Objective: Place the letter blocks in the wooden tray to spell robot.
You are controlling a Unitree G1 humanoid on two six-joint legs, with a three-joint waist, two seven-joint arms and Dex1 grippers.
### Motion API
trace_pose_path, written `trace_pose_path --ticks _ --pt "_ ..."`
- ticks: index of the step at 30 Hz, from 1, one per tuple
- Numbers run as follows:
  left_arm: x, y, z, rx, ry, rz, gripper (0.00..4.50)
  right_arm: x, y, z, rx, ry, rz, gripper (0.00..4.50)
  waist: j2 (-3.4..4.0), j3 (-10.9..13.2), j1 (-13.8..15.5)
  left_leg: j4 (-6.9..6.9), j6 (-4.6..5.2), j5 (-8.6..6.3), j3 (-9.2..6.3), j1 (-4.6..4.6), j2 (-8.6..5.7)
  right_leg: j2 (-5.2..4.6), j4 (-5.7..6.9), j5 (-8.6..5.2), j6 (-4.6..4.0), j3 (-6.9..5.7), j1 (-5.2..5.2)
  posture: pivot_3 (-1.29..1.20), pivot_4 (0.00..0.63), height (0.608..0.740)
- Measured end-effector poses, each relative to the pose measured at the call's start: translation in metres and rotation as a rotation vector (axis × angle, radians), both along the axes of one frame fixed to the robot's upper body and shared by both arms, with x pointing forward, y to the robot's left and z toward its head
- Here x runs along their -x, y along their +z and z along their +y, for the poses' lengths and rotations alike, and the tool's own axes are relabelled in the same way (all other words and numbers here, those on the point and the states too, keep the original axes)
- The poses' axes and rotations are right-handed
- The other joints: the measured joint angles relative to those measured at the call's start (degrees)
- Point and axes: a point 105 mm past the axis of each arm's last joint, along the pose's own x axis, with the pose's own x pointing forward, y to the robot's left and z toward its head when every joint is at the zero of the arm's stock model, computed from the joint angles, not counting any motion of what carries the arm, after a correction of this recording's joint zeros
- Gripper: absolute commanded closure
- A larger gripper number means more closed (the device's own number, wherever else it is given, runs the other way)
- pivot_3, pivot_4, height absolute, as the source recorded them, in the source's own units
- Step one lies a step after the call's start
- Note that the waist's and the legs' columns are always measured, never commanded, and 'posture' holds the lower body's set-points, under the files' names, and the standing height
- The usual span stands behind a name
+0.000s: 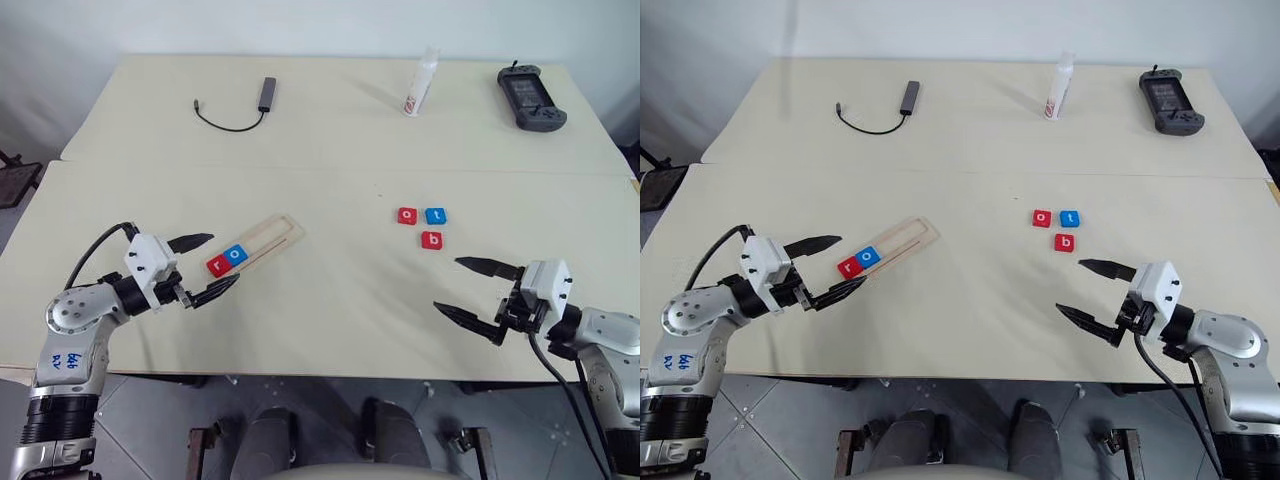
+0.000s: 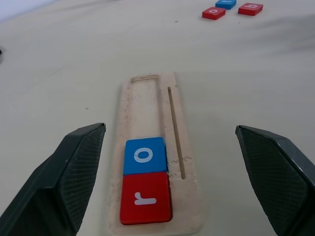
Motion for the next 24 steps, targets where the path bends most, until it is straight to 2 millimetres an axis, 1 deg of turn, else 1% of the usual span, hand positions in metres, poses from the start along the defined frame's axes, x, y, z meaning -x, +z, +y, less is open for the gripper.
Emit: trace_pose_path --ticks 2,4,7,10,13,14,16,17,19,22,24 --pt "0.002 -0.002 0.0 -0.003 0.0 0.007 0.0 -0.002 0.001 0.0 -0.002 0.004 0.0 0.03 0.0 0.0 0.0 0.0 0.0 0.0 0.03 0.03 0.0 0.0 0.0 0.0 0.0 0.04 0.0 0.0 0.15 0.74" --pt "0.006 -0.005 0.004 0.002 0.015 0.02 0.0 -0.005 0.005 0.003 -0.007 0.02 -0.013 0.03 0.0 0.0 -0.1 -0.03 -0.01 -0.01 0.01 0.08 0.04 0.04 0.0 0.0 0.0 0.1 0.0 0.0 0.15 0.74" --pt "0.013 -0.008 0.019 0.039 0.084 0.037 0.0 -0.013 0.015 0.016 -0.035 0.073 -0.035 0.03 -0.02 0.0 -0.3 -0.03 -0.07 -0.05 -0.06 0.15 0.23 0.16 0.0 0.0 -0.01 0.2 -0.02 0.0 0.15 0.74" --pt "0.027 -0.015 0.043 0.066 0.191 0.057 0.0 -0.02 0.022 0.039 -0.088 0.156 -0.045 0.03 -0.02 0.0 -0.5 -0.04 -0.15 -0.11 -0.04 0.19 0.4 0.29 -0.01 -0.02 -0.05 0.26 -0.06 0.0 0.15 0.74" --pt "0.044 -0.027 0.062 0.098 0.282 0.087 0.0 -0.024 0.03 0.068 -0.131 0.255 -0.058 0.03 0.01 0.0 -0.2 -0.04 -0.17 -0.12 -0.03 0.17 0.44 0.31 0.0 -0.04 -0.09 0.28 -0.13 0.0 0.15 0.74" --pt "0.051 -0.032 0.069 0.104 0.315 0.102 0.0 -0.025 0.035 0.081 -0.147 0.299 -0.07 0.03 0.01 0.0 -0.2 -0.04 -0.18 -0.13 -0.03 0.17 0.45 0.32 0.0 -0.04 -0.09 0.28 -0.13 0.0 0.15 0.74" --pt "0.062 -0.042 0.08 0.114 0.371 0.127 0.0 -0.023 0.041 0.101 -0.162 0.381 -0.089 0.03 0.02 0.0 -0.1 -0.04 -0.19 -0.15 -0.03 0.16 0.46 0.33 0.01 -0.05 -0.11 0.28 -0.17 0.0 0.15 0.74" --pt "0.065 -0.044 0.084 0.12 0.391 0.131 0.0 -0.021 0.041 0.107 -0.163 0.407 -0.09 0.03 0.0 0.1 0.3 -0.03 -0.19 -0.15 -0.06 0.1 0.45 0.32 0.02 -0.06 -0.13 0.22 -0.17 0.0 0.15 0.74" --pt "0.067 -0.045 0.088 0.139 0.416 0.129 0.0 -0.019 0.039 0.111 -0.155 0.436 -0.081 0.03 -0.01 0.1 1.2 0.0 -0.12 -0.2 -0.05 0.08 0.45 0.29 0.01 -0.06 -0.13 0.24 -0.18 0.0 0.15 0.74" --pt "0.068 -0.044 0.088 0.15 0.414 0.127 0.0 -0.017 0.038 0.112 -0.148 0.455 -0.076 0.03 -0.02 0.1 1.4 0.02 -0.09 -0.28 0.0 0.08 0.4 0.29 0.01 -0.06 -0.13 0.27 -0.21 0.0 0.15 0.74" --pt "0.062 -0.042 0.08 0.153 0.383 0.126 0.0 -0.015 0.036 0.108 -0.124 0.459 -0.065 0.03 -0.02 0.1 1.4 0.02 -0.1 -0.32 0.06 0.07 0.42 0.31 0.01 -0.06 -0.13 0.28 -0.26 0.0 0.15 0.74"
